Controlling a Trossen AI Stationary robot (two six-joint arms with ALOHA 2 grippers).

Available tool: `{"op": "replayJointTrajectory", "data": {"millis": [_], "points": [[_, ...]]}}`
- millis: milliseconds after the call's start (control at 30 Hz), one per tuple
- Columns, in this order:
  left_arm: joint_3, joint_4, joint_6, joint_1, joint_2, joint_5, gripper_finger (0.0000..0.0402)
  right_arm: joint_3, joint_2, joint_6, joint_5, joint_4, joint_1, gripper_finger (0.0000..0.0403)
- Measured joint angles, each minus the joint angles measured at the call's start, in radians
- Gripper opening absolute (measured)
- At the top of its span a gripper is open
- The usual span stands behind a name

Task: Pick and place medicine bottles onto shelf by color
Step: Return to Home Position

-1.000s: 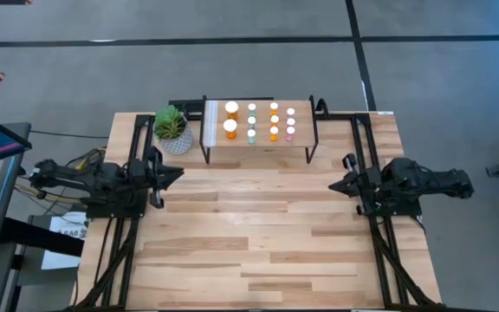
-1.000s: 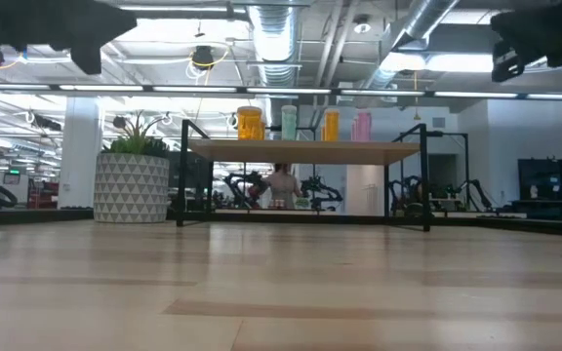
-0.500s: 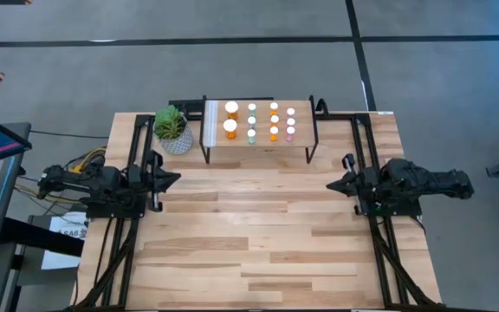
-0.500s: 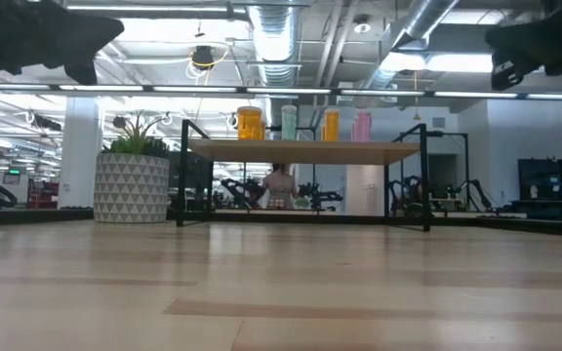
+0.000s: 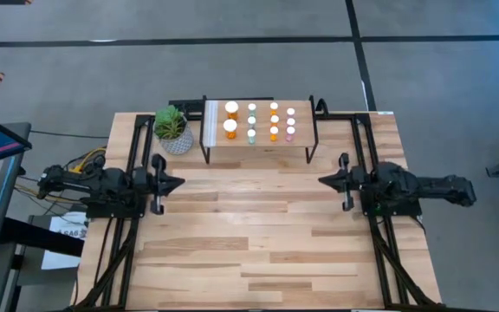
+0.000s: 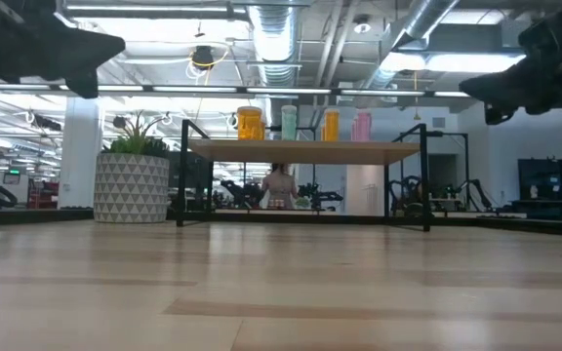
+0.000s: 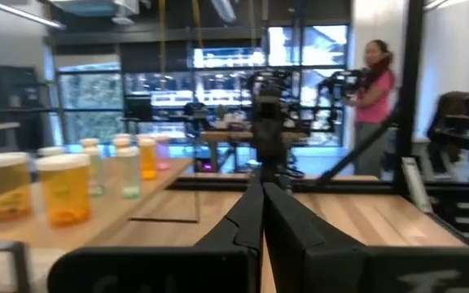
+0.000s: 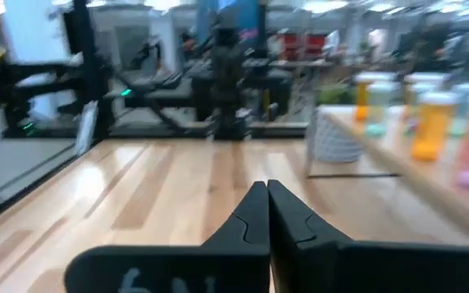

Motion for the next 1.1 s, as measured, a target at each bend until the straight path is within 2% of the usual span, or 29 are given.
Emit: {"op": "replayJointTrajectory", "data": {"millis": [167, 400, 700, 933, 1100], "points": [[-0.001, -0.021, -0.012, 0.0, -0.001, 0.076, 0.0, 0.0, -0.005, -0.046, 0.103, 0.001, -0.047, 0.0019], [-0.002, -0.113, -0.031, 0.0, -0.001, 0.119, 0.0, 0.0, -0.004, -0.054, 0.103, 0.001, -0.079, 0.0038], [-0.002, -0.138, -0.002, 0.0, -0.001, 0.168, 0.0, -0.001, -0.004, -0.056, 0.103, -0.001, -0.077, 0.004], [-0.002, -0.156, -0.047, 0.0, -0.001, 0.276, 0.0, -0.001, -0.004, -0.056, 0.103, -0.002, -0.077, 0.004], [-0.003, -0.157, -0.067, 0.0, -0.001, 0.278, 0.0, -0.002, -0.004, -0.056, 0.103, -0.002, -0.077, 0.004]]}}
